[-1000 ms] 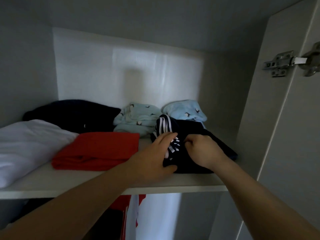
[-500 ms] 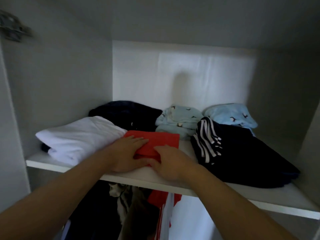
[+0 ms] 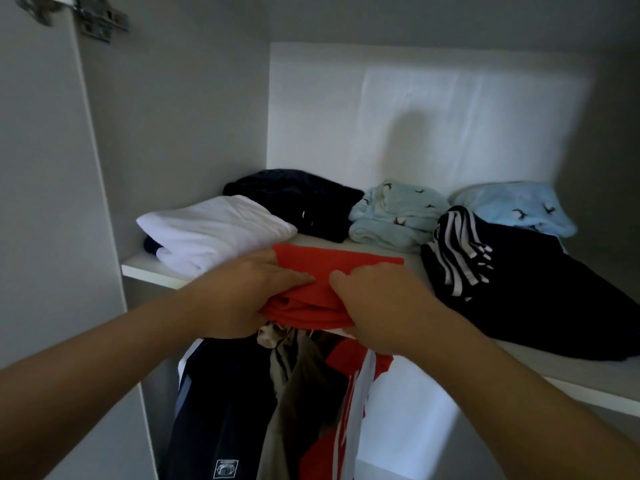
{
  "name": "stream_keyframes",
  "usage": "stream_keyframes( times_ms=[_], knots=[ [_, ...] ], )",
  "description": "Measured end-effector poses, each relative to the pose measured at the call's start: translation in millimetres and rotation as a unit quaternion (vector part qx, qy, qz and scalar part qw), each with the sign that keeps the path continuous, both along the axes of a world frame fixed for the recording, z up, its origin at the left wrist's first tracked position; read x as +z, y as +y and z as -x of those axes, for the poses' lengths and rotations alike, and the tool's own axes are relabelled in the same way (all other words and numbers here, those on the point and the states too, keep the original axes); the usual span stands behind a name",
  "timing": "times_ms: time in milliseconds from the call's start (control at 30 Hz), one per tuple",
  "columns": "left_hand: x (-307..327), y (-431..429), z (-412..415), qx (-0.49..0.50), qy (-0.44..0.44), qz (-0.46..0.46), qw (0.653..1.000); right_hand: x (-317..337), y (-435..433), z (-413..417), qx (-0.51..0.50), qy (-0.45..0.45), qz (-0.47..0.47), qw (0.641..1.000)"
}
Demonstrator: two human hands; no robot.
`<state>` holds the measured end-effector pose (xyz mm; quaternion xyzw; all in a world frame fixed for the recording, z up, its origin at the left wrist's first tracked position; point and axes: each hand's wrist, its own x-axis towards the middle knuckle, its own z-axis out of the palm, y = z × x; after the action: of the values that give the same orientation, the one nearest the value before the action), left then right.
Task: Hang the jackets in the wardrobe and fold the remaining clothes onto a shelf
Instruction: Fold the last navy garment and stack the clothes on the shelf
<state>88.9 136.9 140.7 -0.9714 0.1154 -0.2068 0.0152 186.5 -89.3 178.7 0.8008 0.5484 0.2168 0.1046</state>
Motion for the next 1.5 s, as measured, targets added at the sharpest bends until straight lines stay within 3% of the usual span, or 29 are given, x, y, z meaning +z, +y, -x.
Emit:
stream_keyframes(
  times_ms=[67,200,400,600,700,767,833,933,1000,1233,1333,1500],
  knots=[
    [19,5,4,-0.02,-0.014,0.06,0.998,21,3,-2,0.013,0.032,-0.001,0.999],
    [70,19,6,0.047,-0.037,0.07,0.996,72,26,-11,-0.023,0.048,-0.002,0.999],
    [133,39,6,0.204,-0.106,-0.011,0.973,136,73,-30,-0.063,0.0,-0.046,0.997],
    [171,54,8,0.192,-0.263,0.069,0.943,170,126,-39,-0.052,-0.126,-0.221,0.966],
    [157,51,19,0.214,-0.31,0.054,0.925,155,157,-44,-0.032,-0.131,-0.322,0.937],
    [126,52,24,0.228,-0.299,0.004,0.927,125,177,-51,0.005,-0.023,-0.373,0.928],
    [87,57,24,0.264,-0.226,-0.029,0.937,87,195,-58,0.038,0.156,-0.36,0.919],
    [41,68,22,0.343,-0.043,-0.046,0.937,31,216,-67,-0.004,0.287,-0.156,0.945],
    [33,74,22,0.332,-0.022,-0.053,0.941,13,224,-71,-0.017,0.299,-0.102,0.949],
    [50,56,15,0.369,-0.039,-0.054,0.927,27,211,-65,-0.025,0.214,-0.07,0.974],
    [55,32,-4,0.369,-0.067,-0.063,0.925,51,177,-60,-0.038,0.174,-0.112,0.978],
    [61,-24,-67,0.25,-0.061,-0.013,0.966,99,73,-66,-0.137,0.13,-0.202,0.961]
  ],
)
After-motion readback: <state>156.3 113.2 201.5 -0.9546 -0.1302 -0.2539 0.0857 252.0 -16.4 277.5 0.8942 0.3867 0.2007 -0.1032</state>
